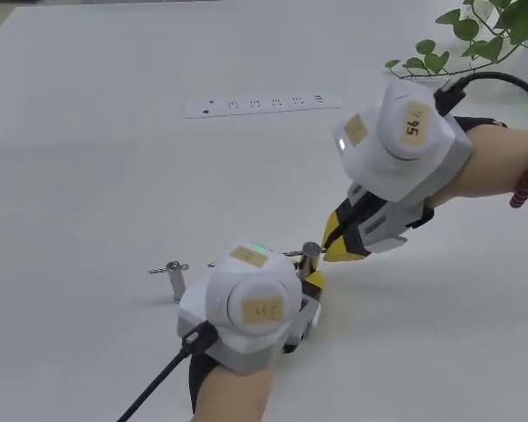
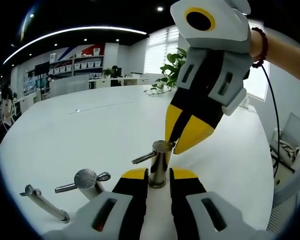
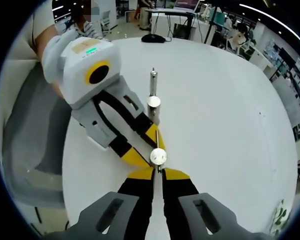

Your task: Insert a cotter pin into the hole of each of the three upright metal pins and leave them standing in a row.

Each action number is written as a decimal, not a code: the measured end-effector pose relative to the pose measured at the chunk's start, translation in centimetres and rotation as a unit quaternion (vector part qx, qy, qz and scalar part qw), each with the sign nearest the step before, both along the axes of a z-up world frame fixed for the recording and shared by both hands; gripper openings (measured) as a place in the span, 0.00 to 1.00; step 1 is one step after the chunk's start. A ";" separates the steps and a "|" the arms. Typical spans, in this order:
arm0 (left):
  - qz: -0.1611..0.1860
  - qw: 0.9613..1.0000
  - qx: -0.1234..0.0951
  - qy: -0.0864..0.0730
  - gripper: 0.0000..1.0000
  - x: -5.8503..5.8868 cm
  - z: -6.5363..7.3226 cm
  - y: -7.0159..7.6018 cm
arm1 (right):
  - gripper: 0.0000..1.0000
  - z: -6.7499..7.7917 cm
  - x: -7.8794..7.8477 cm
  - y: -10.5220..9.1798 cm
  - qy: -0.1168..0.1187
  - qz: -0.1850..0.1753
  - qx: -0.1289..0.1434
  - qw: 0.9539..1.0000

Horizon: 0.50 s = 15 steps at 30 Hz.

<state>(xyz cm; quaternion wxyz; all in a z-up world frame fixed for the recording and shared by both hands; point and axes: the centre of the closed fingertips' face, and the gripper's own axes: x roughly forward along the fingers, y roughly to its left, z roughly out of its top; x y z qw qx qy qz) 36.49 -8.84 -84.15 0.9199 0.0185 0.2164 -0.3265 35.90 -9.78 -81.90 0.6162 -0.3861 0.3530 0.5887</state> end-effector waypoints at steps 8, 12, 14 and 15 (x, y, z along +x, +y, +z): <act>-0.004 1.000 0.002 0.003 0.20 -0.4 0.3 0.2 | 0.15 0.2 0.0 -0.1 0.003 -0.022 0.005 1.000; -0.003 1.000 0.010 0.005 0.21 -0.9 0.2 0.5 | 0.19 0.4 -0.4 -0.1 0.010 -0.041 0.013 0.999; -0.006 1.000 0.016 0.008 0.22 -1.2 0.1 0.6 | 0.22 0.5 -0.6 -0.1 0.014 -0.052 0.019 0.998; -0.006 1.000 0.017 0.009 0.22 -1.3 0.1 0.7 | 0.23 0.7 -0.8 0.0 0.017 -0.060 0.025 0.998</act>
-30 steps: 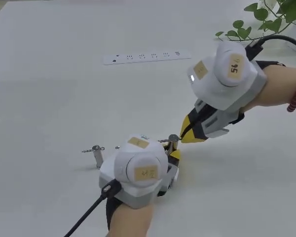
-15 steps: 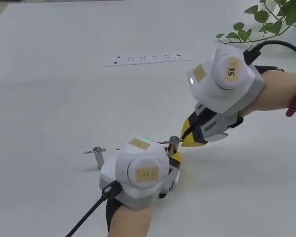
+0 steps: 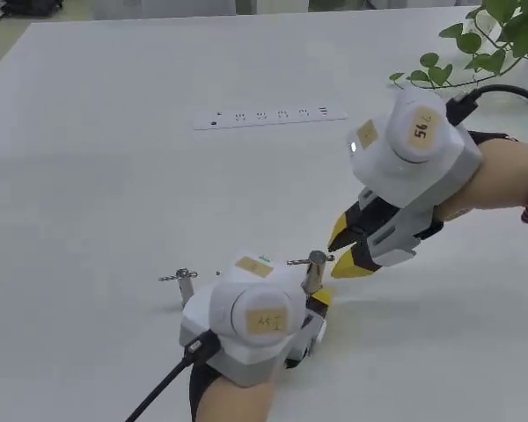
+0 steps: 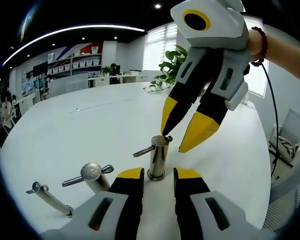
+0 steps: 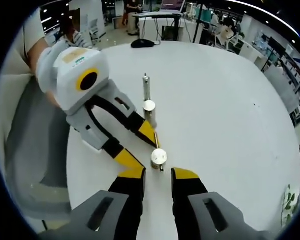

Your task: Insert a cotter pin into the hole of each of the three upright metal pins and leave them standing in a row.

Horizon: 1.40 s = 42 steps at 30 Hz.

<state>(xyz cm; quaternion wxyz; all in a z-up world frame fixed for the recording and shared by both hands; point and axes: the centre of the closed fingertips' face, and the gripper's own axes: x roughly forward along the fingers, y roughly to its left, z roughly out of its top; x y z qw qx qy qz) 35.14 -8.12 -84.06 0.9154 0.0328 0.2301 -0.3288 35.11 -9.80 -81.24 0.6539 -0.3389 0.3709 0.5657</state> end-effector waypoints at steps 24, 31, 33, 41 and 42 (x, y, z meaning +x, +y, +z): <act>-0.020 1.000 0.002 -0.007 0.37 -3.4 3.7 4.0 | 0.55 3.1 -2.0 -0.7 -0.003 -0.161 0.109 0.981; -0.003 1.000 -0.001 -0.012 0.43 -4.4 5.1 7.0 | 0.61 3.8 -3.3 -0.5 0.000 -0.189 0.139 0.972; 0.006 1.000 -0.006 -0.012 0.45 -4.6 5.5 7.9 | 0.61 4.0 -3.6 -0.4 -0.005 -0.194 0.147 0.970; 0.033 0.999 -0.017 -0.023 0.50 -5.2 7.3 11.3 | 0.66 5.0 -4.6 0.3 -0.008 -0.225 0.199 0.954; 0.036 0.999 -0.017 -0.025 0.51 -5.3 7.5 11.7 | 0.66 5.0 -4.8 0.3 -0.007 -0.228 0.202 0.952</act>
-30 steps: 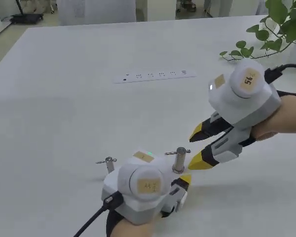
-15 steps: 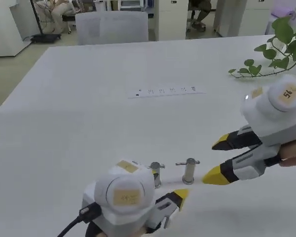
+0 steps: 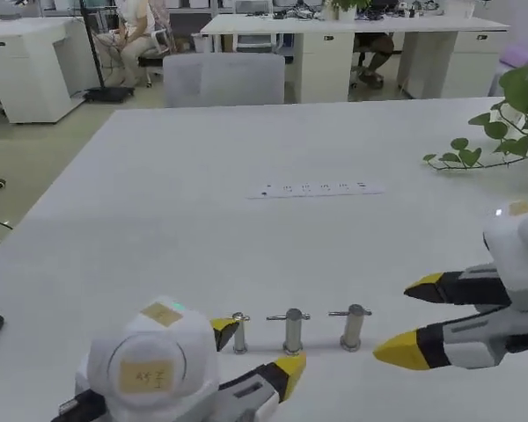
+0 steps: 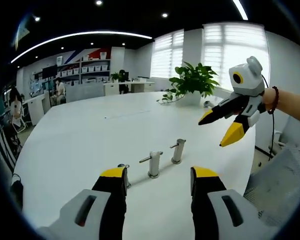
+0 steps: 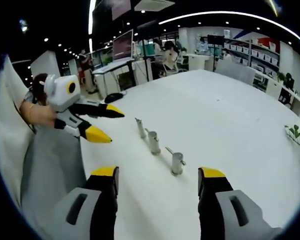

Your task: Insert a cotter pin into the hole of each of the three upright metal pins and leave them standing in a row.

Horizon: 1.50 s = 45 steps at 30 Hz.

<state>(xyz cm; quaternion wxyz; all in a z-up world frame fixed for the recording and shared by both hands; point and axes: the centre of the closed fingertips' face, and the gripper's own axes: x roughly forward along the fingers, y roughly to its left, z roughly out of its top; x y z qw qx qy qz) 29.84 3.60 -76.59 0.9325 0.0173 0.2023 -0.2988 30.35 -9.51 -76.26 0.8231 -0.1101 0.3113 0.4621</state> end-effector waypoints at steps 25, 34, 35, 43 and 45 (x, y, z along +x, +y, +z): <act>0.051 0.999 0.000 0.013 0.79 -2.8 1.2 6.6 | 0.85 0.8 -2.3 -0.5 -0.035 -0.038 0.052 0.997; 0.050 0.999 -0.002 0.010 0.84 -4.0 1.6 7.4 | 0.90 1.0 -3.4 -0.5 -0.040 -0.054 0.068 0.995; 0.050 0.999 -0.001 0.010 0.85 -4.0 1.6 7.4 | 0.90 1.0 -3.5 -0.5 -0.040 -0.054 0.068 0.995; 0.045 0.999 0.006 0.016 0.90 -4.5 1.3 7.5 | 0.96 0.7 -3.5 -1.3 -0.040 -0.071 0.075 0.994; 0.050 0.999 0.003 0.015 0.91 -4.5 1.3 7.6 | 0.99 0.6 -3.6 -1.3 -0.036 -0.073 0.077 0.994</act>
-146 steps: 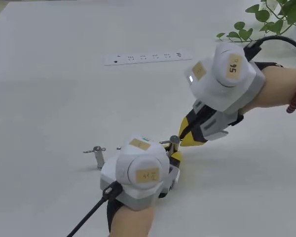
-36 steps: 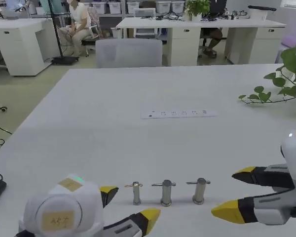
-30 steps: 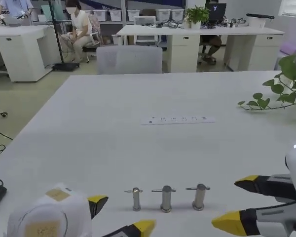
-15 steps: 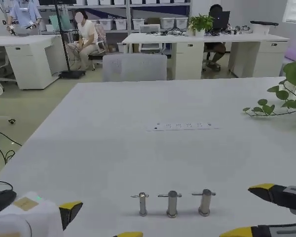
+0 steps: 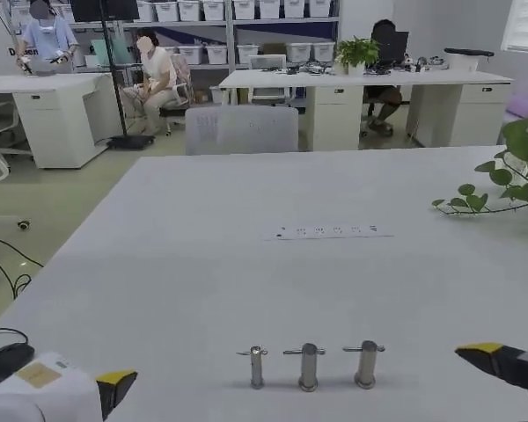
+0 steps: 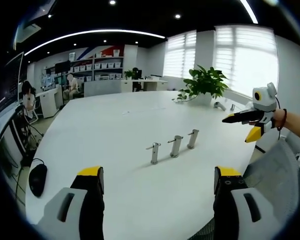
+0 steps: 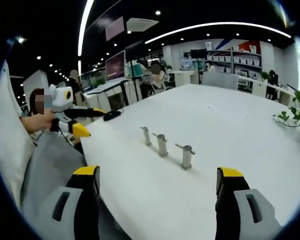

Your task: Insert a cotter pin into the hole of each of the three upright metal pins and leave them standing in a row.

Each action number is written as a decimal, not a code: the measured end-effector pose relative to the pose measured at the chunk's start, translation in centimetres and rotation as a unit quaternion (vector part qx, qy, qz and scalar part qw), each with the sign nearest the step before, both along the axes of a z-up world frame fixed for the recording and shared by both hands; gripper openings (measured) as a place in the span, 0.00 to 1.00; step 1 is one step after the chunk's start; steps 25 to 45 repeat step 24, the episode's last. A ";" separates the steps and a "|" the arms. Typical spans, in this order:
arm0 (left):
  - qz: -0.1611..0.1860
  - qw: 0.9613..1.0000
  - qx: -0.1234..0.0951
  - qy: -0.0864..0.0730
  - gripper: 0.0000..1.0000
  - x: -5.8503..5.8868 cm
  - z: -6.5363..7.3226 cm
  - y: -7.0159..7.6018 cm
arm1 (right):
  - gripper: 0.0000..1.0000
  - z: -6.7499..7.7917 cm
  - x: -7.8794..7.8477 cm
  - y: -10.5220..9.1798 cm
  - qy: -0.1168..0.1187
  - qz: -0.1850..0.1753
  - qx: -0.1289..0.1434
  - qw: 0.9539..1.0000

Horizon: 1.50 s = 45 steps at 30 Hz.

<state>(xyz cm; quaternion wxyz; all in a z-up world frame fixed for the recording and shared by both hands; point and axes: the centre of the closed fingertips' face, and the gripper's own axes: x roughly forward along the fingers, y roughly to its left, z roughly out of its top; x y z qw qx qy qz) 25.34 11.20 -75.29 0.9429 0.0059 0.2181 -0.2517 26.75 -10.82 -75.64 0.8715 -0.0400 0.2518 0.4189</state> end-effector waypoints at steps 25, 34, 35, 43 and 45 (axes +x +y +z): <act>0.012 1.000 0.007 0.002 0.99 0.3 -0.2 1.0 | 0.99 -0.8 0.2 -0.6 0.004 -0.021 -0.014 1.000; 0.012 1.000 0.007 0.002 0.99 0.3 -0.2 1.0 | 0.99 -0.8 0.2 -0.6 0.004 -0.021 -0.014 1.000; 0.012 1.000 0.007 0.002 0.99 0.3 -0.2 1.0 | 0.99 -0.8 0.2 -0.6 0.004 -0.021 -0.014 1.000; 0.012 1.000 0.007 0.002 0.99 0.3 -0.2 1.0 | 0.99 -0.8 0.2 -0.6 0.004 -0.021 -0.014 1.000; 0.012 1.000 0.007 0.002 0.99 0.3 -0.2 1.0 | 0.99 -0.8 0.2 -0.6 0.004 -0.021 -0.014 1.000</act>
